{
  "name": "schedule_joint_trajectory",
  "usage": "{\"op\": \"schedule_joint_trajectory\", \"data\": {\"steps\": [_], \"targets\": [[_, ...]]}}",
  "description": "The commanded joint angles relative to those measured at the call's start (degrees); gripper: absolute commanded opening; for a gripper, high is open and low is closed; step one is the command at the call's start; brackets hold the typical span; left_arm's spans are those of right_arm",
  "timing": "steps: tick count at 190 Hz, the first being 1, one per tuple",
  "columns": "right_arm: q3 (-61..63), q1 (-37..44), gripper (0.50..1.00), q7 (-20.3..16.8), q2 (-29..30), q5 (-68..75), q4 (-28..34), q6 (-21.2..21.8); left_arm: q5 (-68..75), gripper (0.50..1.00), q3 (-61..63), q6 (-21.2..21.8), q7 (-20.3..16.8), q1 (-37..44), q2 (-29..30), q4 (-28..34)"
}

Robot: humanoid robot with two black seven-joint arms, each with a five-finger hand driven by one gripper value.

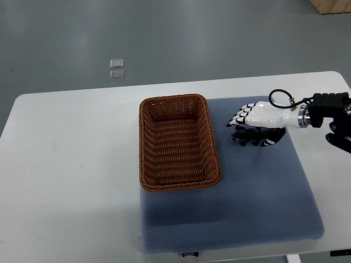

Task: Place crocodile in brown basket with right hand
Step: 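Close the right hand fingers around the crocodile's body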

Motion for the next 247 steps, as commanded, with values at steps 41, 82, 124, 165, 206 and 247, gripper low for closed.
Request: {"op": "schedule_joint_trajectory", "data": {"steps": [41, 82, 124, 165, 206, 247], "targets": [[-0.05, -0.49, 0.936, 0.0, 1.45, -1.51, -1.57, -0.28, 0.0, 1.0, 0.0, 0.0, 0.0, 0.02, 0.0, 0.0], [-0.05, -0.66, 0.932, 0.0, 2.42, -2.22, -3.24, -1.51, 0.0, 1.0, 0.0, 0.0, 0.0, -0.06, 0.0, 0.0], [-1.46, -0.66, 0.83, 0.0, 2.51, -2.3, -4.38, -1.42, 0.0, 1.0, 0.0, 0.0, 0.0, 0.02, 0.0, 0.0], [-1.63, -0.66, 0.744, 0.0, 2.51, -2.22, -4.38, -1.42, 0.0, 1.0, 0.0, 0.0, 0.0, 0.02, 0.0, 0.0], [-1.54, -0.58, 0.688, 0.0, 2.33, -2.04, -4.38, -1.42, 0.0, 1.0, 0.0, 0.0, 0.0, 0.02, 0.0, 0.0], [-1.02, -0.31, 0.688, 0.0, 1.81, -1.34, -3.86, -1.51, 0.0, 1.0, 0.0, 0.0, 0.0, 0.02, 0.0, 0.0]]}}
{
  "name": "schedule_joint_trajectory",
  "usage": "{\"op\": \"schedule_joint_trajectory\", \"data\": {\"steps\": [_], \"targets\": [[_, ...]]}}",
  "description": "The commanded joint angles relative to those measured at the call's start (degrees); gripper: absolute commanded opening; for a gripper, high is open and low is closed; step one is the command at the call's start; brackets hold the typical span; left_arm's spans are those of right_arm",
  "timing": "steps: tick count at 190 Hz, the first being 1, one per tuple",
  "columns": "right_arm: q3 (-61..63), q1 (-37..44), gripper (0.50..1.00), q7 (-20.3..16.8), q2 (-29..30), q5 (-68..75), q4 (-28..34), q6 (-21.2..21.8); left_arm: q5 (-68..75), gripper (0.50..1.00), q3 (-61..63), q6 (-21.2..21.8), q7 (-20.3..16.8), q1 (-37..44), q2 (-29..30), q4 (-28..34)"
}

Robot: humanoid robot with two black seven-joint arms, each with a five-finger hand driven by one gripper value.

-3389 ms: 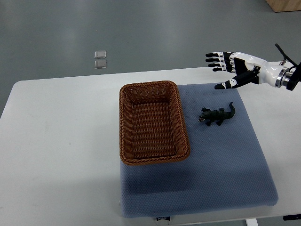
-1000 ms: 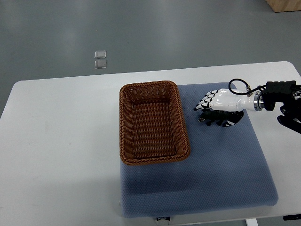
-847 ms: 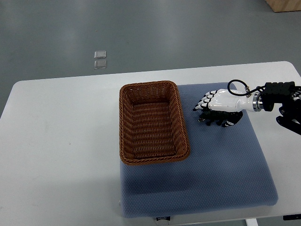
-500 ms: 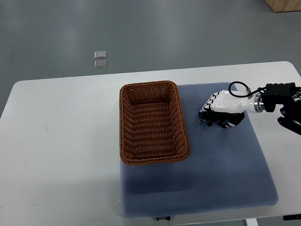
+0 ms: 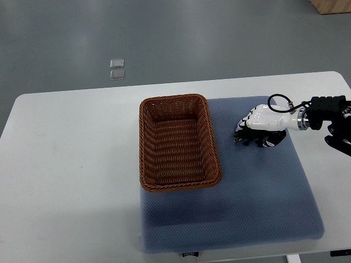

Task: Place crocodile in brown basket with right hand
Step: 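Close the right hand fingers around the crocodile's body, then lift the crocodile off the mat with the right hand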

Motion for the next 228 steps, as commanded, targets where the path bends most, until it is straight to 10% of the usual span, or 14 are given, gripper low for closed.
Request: {"op": "schedule_joint_trajectory", "data": {"steps": [1, 228], "targets": [[0.37, 0.11, 0.688, -0.01, -0.26, 0.31, 0.26, -0.04, 0.0, 1.0, 0.0, 0.0, 0.0, 0.0, 0.0, 0.0], [4.24, 1.25, 0.586, -0.01, -1.23, 0.75, 1.05, -0.31, 0.0, 1.0, 0.0, 0.0, 0.0, 0.0, 0.0, 0.0]]}}
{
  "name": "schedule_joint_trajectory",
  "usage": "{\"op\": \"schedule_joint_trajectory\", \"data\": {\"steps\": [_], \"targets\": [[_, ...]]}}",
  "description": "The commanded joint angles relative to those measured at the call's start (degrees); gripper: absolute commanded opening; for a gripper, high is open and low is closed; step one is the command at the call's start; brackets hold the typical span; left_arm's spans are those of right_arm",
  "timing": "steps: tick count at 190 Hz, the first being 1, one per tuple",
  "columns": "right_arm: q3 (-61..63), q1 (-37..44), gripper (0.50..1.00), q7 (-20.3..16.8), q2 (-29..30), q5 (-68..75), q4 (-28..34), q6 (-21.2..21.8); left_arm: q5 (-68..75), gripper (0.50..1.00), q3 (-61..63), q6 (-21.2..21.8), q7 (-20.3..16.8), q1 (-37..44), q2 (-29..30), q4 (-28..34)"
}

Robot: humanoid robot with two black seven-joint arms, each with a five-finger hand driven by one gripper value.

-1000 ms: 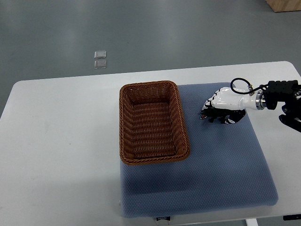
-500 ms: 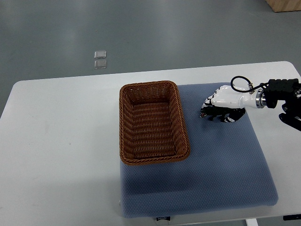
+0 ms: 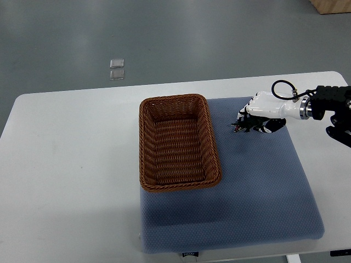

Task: Place crocodile in brown basket with right hand
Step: 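Lift the crocodile off the mat with the right hand, then carry the crocodile over the wicker basket with the right hand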

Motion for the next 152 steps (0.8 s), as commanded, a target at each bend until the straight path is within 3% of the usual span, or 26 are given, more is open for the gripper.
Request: {"op": "schedule_joint_trajectory", "data": {"steps": [1, 55, 74, 152], "targets": [[0.02, 0.29, 0.586, 0.01, -0.03, 0.0, 0.14, -0.06, 0.0, 1.0, 0.0, 0.0, 0.0, 0.01, 0.0, 0.0], [1.6, 0.37, 0.578, 0.01, 0.06, 2.46, 0.22, 0.03, 0.0, 1.0, 0.0, 0.0, 0.0, 0.01, 0.0, 0.0], [1.6, 0.37, 0.5, 0.01, 0.06, 2.72, 0.22, 0.03, 0.0, 1.0, 0.0, 0.0, 0.0, 0.01, 0.0, 0.0], [4.24, 1.6, 0.5, 0.01, 0.59, 2.81, 1.63, 0.29, 0.0, 1.0, 0.0, 0.0, 0.0, 0.01, 0.0, 0.0]]}}
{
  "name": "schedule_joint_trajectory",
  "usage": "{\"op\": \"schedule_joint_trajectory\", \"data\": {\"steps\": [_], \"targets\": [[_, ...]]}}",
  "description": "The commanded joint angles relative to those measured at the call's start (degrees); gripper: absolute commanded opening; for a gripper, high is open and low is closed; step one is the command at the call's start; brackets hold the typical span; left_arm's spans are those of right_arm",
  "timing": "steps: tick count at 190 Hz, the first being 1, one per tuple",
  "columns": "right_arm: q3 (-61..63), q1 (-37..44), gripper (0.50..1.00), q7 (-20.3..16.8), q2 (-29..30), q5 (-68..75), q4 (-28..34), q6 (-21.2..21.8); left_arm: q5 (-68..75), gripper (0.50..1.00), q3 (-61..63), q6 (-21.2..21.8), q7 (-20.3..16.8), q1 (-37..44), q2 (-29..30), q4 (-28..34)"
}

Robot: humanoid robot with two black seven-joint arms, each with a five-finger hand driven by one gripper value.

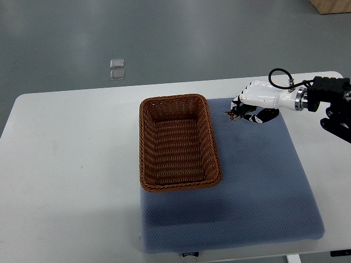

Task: Place crocodile in brown basket with right hand
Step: 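Carry the crocodile over the wicker basket with the right hand, then open the right hand to drop the crocodile into the basket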

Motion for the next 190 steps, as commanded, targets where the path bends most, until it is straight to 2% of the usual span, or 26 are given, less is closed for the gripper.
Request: {"op": "schedule_joint_trajectory", "data": {"steps": [1, 63, 135, 179, 190], "targets": [[1.6, 0.15, 0.5, -0.01, 0.1, 0.0, 0.28, 0.27, 0.0, 1.0, 0.0, 0.0, 0.0, 0.01, 0.0, 0.0], [5.03, 3.4, 0.5, -0.01, 0.89, 0.09, 3.88, 0.36, 0.0, 1.0, 0.0, 0.0, 0.0, 0.01, 0.0, 0.0], [5.2, 3.84, 0.5, -0.01, 11.44, 0.0, 3.97, -2.72, 0.0, 1.0, 0.0, 0.0, 0.0, 0.01, 0.0, 0.0], [4.94, 1.29, 0.5, -0.01, 14.08, -0.09, 3.79, -2.72, 0.0, 1.0, 0.0, 0.0, 0.0, 0.01, 0.0, 0.0], [4.94, 0.68, 0.531, -0.01, 14.43, -0.09, 3.79, -2.81, 0.0, 1.0, 0.0, 0.0, 0.0, -0.07, 0.0, 0.0]]}}
